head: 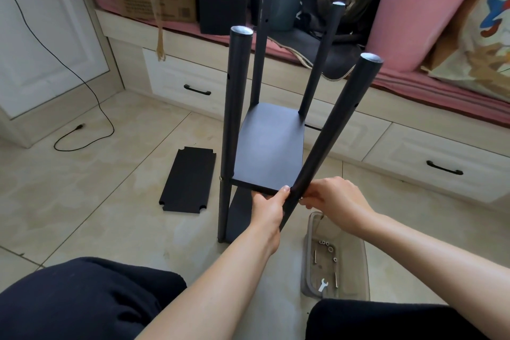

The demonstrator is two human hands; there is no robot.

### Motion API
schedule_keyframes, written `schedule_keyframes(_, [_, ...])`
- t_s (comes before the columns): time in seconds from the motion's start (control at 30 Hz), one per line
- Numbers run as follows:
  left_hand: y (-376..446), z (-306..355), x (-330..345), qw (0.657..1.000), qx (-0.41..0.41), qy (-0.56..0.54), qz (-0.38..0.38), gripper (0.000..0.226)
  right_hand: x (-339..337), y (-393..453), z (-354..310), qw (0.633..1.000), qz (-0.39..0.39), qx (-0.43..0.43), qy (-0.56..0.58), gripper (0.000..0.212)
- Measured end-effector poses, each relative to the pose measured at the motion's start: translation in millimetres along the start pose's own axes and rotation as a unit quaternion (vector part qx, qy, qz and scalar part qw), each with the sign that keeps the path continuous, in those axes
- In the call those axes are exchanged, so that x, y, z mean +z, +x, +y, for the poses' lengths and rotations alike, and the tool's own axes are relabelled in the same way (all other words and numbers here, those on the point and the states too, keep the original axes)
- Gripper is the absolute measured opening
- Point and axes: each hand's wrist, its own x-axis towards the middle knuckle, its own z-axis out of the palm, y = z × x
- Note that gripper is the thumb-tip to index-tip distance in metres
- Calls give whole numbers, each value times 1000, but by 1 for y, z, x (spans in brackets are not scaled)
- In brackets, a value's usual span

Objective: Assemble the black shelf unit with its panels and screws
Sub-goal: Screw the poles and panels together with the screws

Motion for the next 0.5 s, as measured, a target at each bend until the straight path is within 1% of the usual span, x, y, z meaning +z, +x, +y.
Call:
schedule_keyframes(0.13, [-3,5,-2,999,-21,-45,-17,44,-3,1,-1,1000,-13,1,15,14])
schedule_keyframes(0.23, [-5,10,-4,998,-17,-55,-21,44,3,2,-2,1000,0,-23,11,16])
schedule_keyframes(0.3, [-5,14,-4,998,-12,-59,-27,44,7,4,0,1000,6,-23,13,16])
schedule_keyframes(0.4, [-6,17,-3,998,-7,-56,-42,44,12,6,6,998,-6,-4,58,20])
schedule_keyframes(0.5, [-6,16,-1,998,0,-47,-41,45,15,6,10,995,-12,0,101,17])
